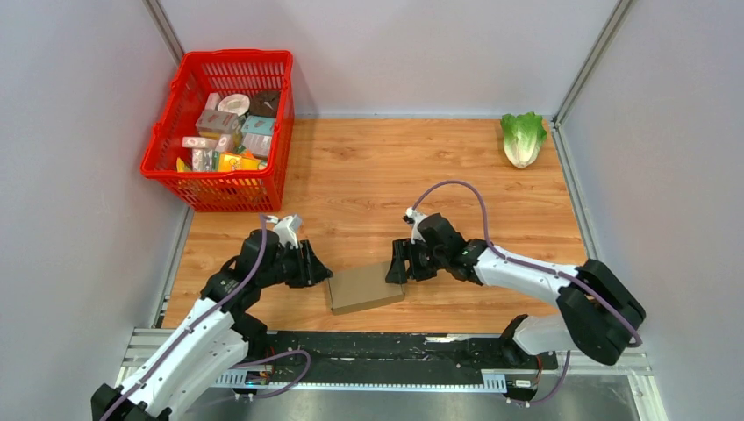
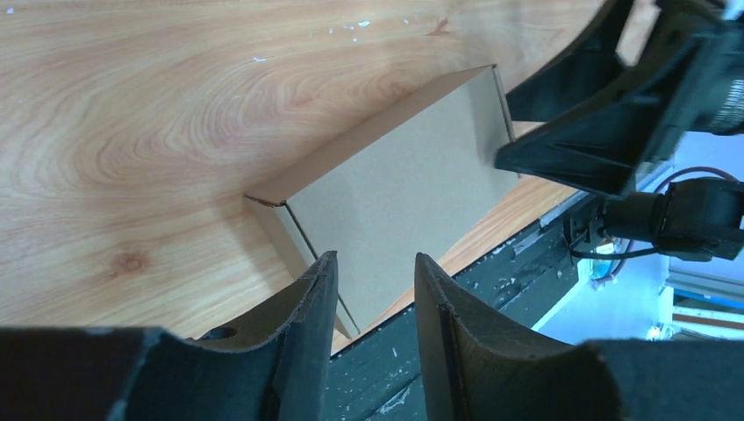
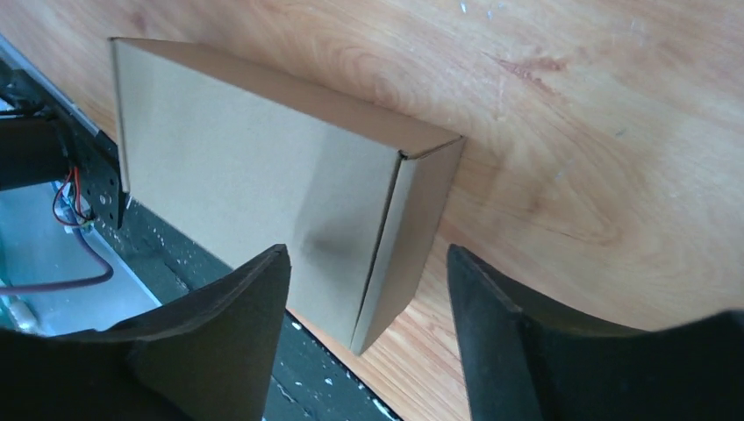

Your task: Fold the paper box

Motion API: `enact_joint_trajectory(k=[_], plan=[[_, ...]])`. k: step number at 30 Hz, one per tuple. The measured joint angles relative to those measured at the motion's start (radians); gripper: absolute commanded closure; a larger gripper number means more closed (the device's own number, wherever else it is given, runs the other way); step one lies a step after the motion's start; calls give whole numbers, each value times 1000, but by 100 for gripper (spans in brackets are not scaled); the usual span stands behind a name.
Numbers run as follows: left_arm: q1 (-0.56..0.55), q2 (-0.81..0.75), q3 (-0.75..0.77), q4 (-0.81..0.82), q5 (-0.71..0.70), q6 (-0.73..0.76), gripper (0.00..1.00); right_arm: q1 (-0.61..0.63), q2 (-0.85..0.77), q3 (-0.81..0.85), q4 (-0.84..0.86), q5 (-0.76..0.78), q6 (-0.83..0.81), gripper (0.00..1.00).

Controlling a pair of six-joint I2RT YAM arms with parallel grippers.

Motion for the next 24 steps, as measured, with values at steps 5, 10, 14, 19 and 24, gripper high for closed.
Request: enact_joint_trajectory(k=[5, 10, 14, 19, 24], plan=[[-1, -95, -12, 12, 16, 0, 54, 61, 114, 21, 77, 21, 54, 39], [-1, -187, 22, -37, 7, 22, 54, 159, 307, 207, 148, 127, 94, 36], [-14, -178, 31, -92, -24, 39, 49, 173, 525, 471, 143, 158, 69, 25], [-137, -70, 69, -158, -144, 80, 44, 104, 526, 560, 104, 164, 40, 8], [-344, 224, 236, -206, -342, 156, 41, -47, 267, 331, 57, 216, 4, 4]])
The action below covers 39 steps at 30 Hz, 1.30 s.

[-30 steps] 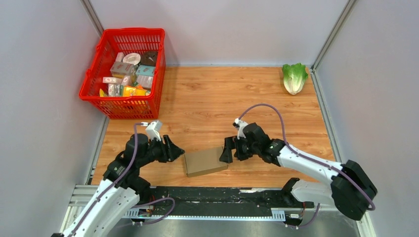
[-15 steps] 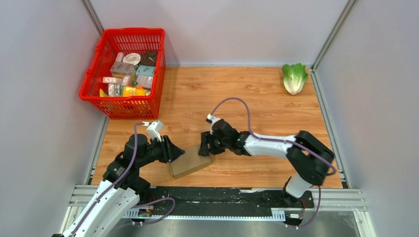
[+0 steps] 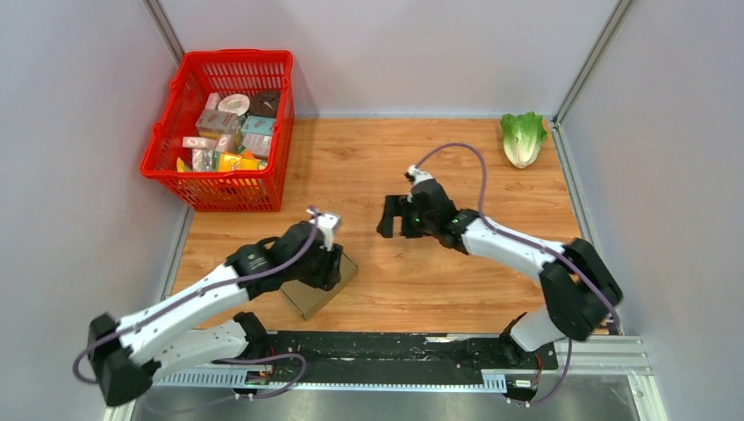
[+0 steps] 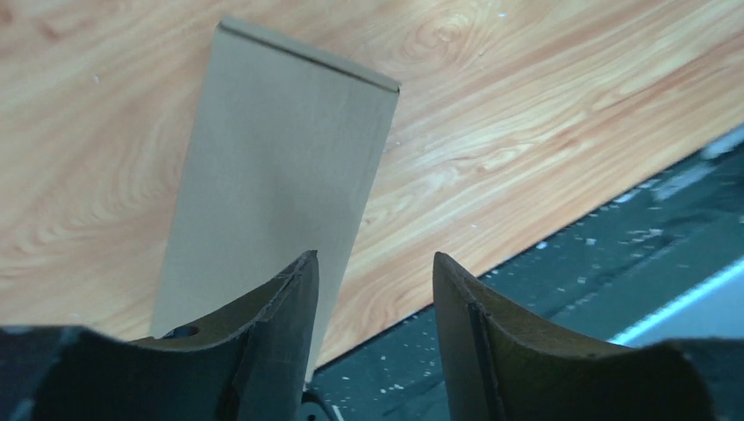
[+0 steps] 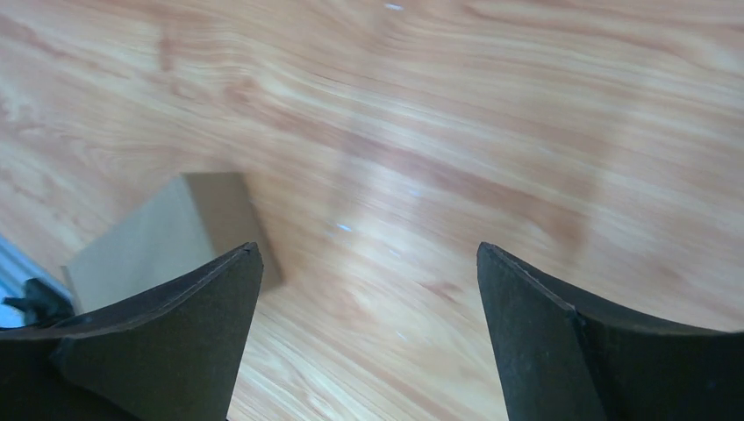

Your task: Fold the paper box

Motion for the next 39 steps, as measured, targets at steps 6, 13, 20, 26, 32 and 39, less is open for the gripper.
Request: enact_joint_trajectory(k=[6, 13, 20, 26, 32, 39], plan=[[-196, 415, 234, -55, -226, 82, 40, -57, -248, -215, -47, 68, -44, 2], [-239, 626, 276, -129, -372, 101, 43, -58, -325, -270, -18, 78, -92, 2], [-236, 674, 277, -163, -443, 72, 49, -60, -362, -312, 34, 57, -107, 2], [-172, 674, 241, -175, -469, 26, 51, -66, -397, -348, 50, 29, -107, 2], [-95, 600, 163, -192, -515, -26, 53, -73, -434, -367, 58, 11, -106, 2], [-2, 497, 91, -234, -532, -80, 53, -76, -462, -373, 69, -3, -106, 2]])
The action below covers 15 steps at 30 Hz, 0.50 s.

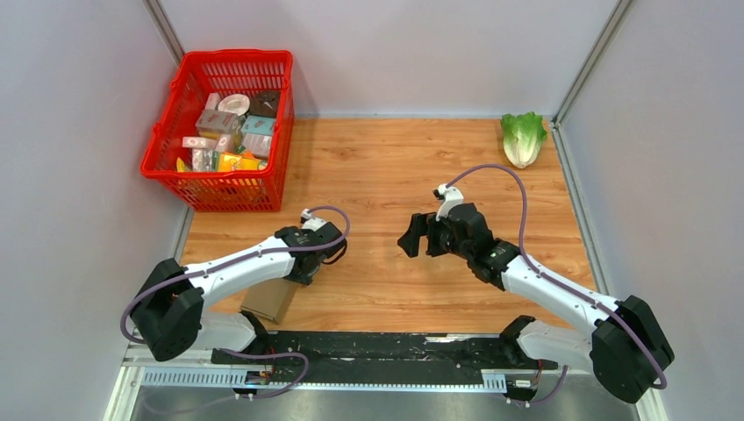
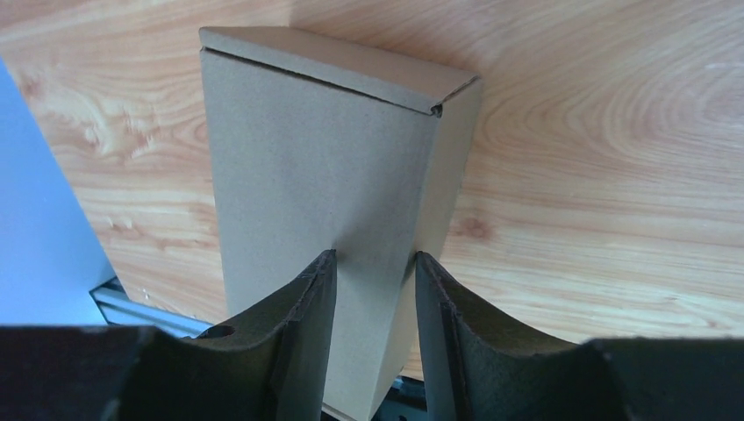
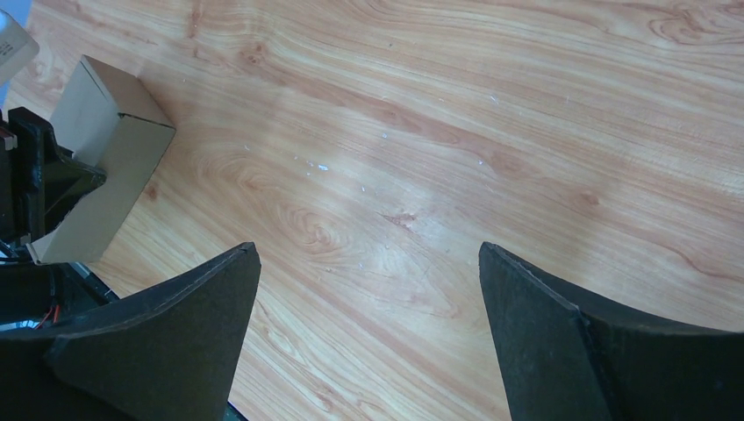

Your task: Fold the paper box

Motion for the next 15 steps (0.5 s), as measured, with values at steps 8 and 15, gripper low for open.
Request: enact_joint_trajectory(k=[8, 15], plan=[[79, -23, -23, -39, -22, -69, 53, -2, -2, -2, 3, -3, 0, 1], [158, -26, -23, -29, -30, -73, 53, -3, -5, -8, 4, -6, 0, 1]])
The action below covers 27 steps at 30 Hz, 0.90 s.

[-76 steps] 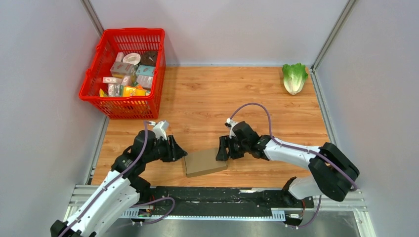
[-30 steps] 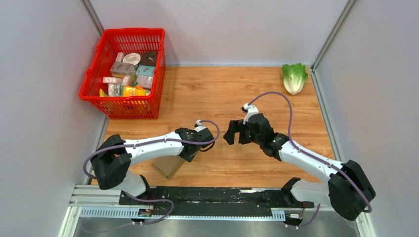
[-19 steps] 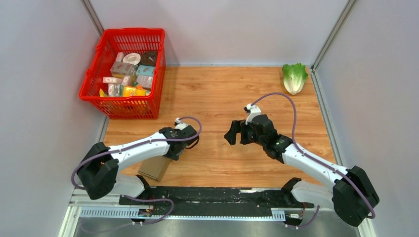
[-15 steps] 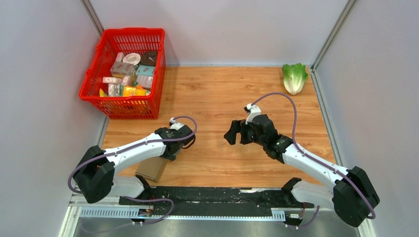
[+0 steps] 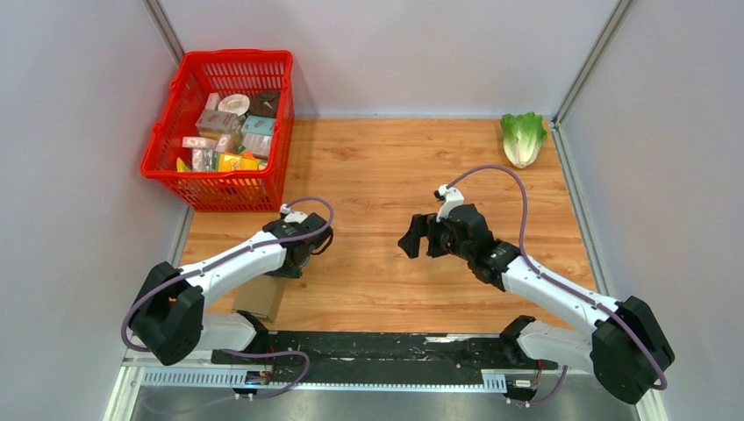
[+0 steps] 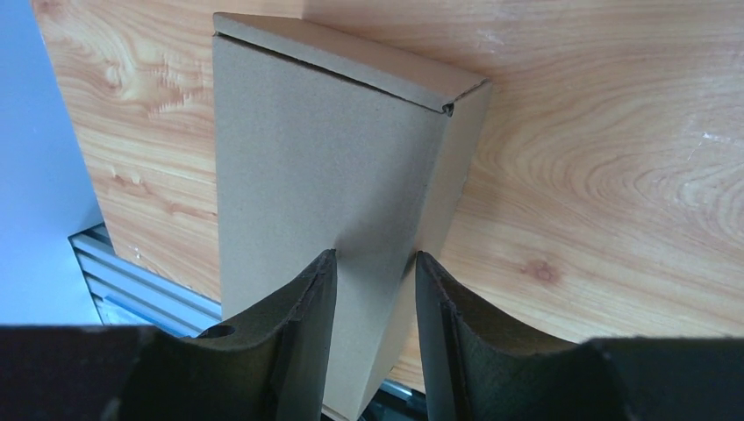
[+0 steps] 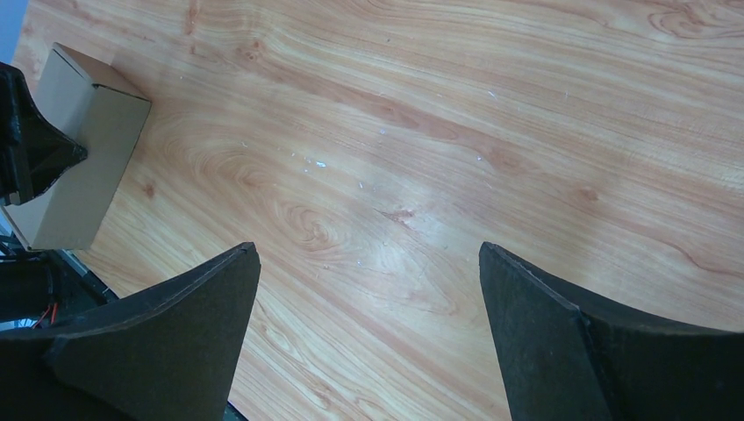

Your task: Fold the paper box

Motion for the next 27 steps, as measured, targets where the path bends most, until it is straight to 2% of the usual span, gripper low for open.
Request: enact_joint_trajectory(k=[4, 7, 9, 11, 13, 16, 18, 19, 23, 27], plan=[[7, -17, 11, -4, -4, 2, 53, 0, 0, -2, -3, 6, 0, 1], [7, -87, 53, -10, 31, 11, 50, 0, -17, 0, -40, 56, 3, 0], [6, -220, 102, 12, 95, 30, 48, 0, -63, 18, -130, 123, 4, 0], [6, -363, 145, 51, 150, 54, 41, 0, -121, 56, -224, 184, 2, 0], [5, -517, 206, 118, 214, 92, 38, 0, -202, 132, -332, 253, -9, 0], [5, -618, 350, 186, 294, 161, 38, 0, -309, 303, -479, 347, -47, 0], [5, -600, 535, 236, 360, 229, 38, 0, -385, 441, -533, 414, -88, 0], [5, -594, 564, 250, 371, 242, 38, 0, -415, 506, -554, 441, -106, 0], [5, -506, 855, 247, 429, 373, 36, 0, -505, 786, -581, 578, -219, 0], [5, -485, 1013, 247, 435, 467, 34, -1, -537, 1001, -582, 636, -306, 0]])
